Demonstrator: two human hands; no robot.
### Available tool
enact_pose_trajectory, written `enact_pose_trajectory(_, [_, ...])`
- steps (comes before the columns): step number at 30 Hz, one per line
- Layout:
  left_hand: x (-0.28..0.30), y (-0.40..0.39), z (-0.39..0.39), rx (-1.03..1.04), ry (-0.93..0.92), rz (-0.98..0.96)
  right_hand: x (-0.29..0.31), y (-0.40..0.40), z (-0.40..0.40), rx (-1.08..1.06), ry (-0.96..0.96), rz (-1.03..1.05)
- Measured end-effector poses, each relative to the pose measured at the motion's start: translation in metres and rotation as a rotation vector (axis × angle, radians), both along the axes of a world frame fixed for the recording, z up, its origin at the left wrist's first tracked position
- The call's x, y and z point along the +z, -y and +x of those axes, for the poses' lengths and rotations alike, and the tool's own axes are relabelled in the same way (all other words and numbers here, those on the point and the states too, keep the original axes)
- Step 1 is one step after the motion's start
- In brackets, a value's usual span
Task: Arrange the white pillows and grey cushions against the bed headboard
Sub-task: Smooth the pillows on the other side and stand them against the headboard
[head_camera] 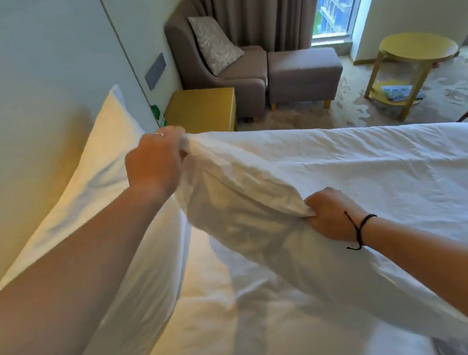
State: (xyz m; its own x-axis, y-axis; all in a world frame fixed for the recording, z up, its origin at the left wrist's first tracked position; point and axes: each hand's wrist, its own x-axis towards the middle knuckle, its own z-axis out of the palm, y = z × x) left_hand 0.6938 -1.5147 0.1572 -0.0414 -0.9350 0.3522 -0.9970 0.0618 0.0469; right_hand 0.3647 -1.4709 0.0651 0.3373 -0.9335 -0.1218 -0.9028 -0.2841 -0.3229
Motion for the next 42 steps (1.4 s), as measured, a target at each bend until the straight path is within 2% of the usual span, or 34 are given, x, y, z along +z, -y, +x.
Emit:
enact_pose_trajectory(2, [0.023, 0.013, 0.024, 0.039, -0.096, -0.015, 0.017, 0.017, 0.042, -0.061, 0.124, -0.027])
enact_pose_trajectory(4, [0.026, 0.006, 0.046, 0.07, -0.219, 0.053, 0.029, 0.039, 0.085, -0.167, 0.257, -0.041])
enact_pose_trajectory(9, [-0.049, -0.066, 0.09, 0.076, -0.589, 0.456, 0.006, 0.087, 0.193, -0.433, 0.522, 0.193])
enact_pose_trajectory(11, [-0.091, -0.103, 0.101, 0.114, -0.676, 0.607, -0.026, 0.091, 0.23, -0.418, 0.488, 0.304])
enact_pose_trajectory(13, [-0.133, -0.141, 0.107, 0.187, -0.73, 0.738, -0.066, 0.078, 0.264, -0.302, 0.339, 0.416])
enact_pose_trajectory(15, [-0.167, -0.177, 0.112, 0.233, -0.67, 0.804, -0.102, 0.048, 0.293, -0.264, 0.376, 0.563])
enact_pose_trajectory(18, [-0.194, -0.212, 0.125, 0.356, -0.607, 0.768, -0.133, 0.006, 0.314, -0.286, 0.448, 0.501])
enact_pose_trajectory(20, [-0.199, -0.221, 0.131, 0.444, -0.697, 0.711, -0.14, -0.006, 0.314, -0.315, 0.459, 0.479])
enact_pose_trajectory(29, [-0.206, -0.223, 0.141, 0.473, -1.009, 0.445, -0.136, -0.021, 0.295, -0.245, 0.434, 0.544])
enact_pose_trajectory(33, [-0.205, -0.219, 0.16, 0.47, -0.891, 0.388, -0.142, -0.04, 0.299, -0.236, 0.426, 0.527])
enact_pose_trajectory(38, [-0.222, -0.242, 0.195, 0.593, -0.745, 0.428, -0.144, -0.051, 0.294, -0.046, 0.346, 0.545])
enact_pose_trajectory(42, [-0.221, -0.249, 0.181, 0.626, -0.678, 0.424, -0.146, -0.06, 0.274, -0.001, 0.333, 0.539])
